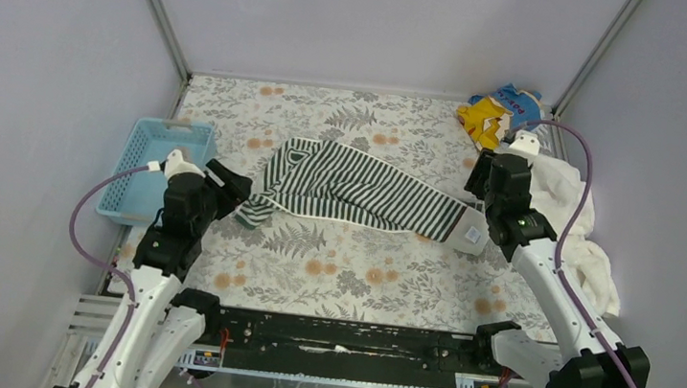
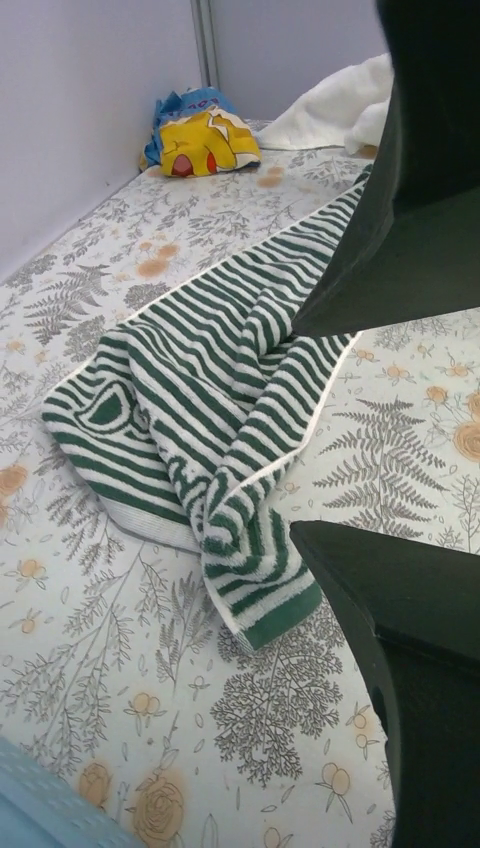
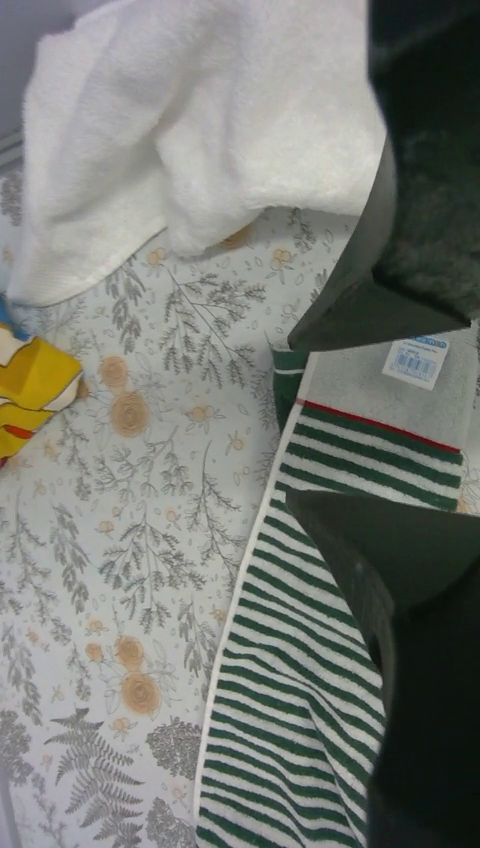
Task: Roll the towels
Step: Flatten out the towel at the center of the board.
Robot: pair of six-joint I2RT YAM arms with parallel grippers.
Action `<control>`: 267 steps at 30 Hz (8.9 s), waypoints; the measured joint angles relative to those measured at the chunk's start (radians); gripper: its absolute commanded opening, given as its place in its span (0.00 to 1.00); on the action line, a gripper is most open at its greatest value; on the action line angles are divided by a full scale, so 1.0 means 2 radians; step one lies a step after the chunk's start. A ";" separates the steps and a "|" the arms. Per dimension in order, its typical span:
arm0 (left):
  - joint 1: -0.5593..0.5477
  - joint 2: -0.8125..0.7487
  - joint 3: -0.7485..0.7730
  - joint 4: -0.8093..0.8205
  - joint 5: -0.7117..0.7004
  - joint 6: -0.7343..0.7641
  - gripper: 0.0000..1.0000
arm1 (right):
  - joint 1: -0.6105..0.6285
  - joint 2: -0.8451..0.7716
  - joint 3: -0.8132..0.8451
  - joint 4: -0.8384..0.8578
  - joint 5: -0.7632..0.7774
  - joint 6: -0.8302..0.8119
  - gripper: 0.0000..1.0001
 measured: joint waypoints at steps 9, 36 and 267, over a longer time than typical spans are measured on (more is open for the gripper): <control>0.000 0.180 0.083 -0.002 0.052 0.039 0.76 | 0.000 0.038 0.000 -0.028 -0.081 0.011 0.89; -0.118 0.517 0.146 0.098 0.146 0.055 0.69 | -0.004 0.190 0.015 -0.050 -0.116 0.016 0.91; -0.063 0.053 0.342 -0.005 -0.261 0.074 0.00 | -0.150 0.011 0.390 -0.276 -0.052 0.034 0.02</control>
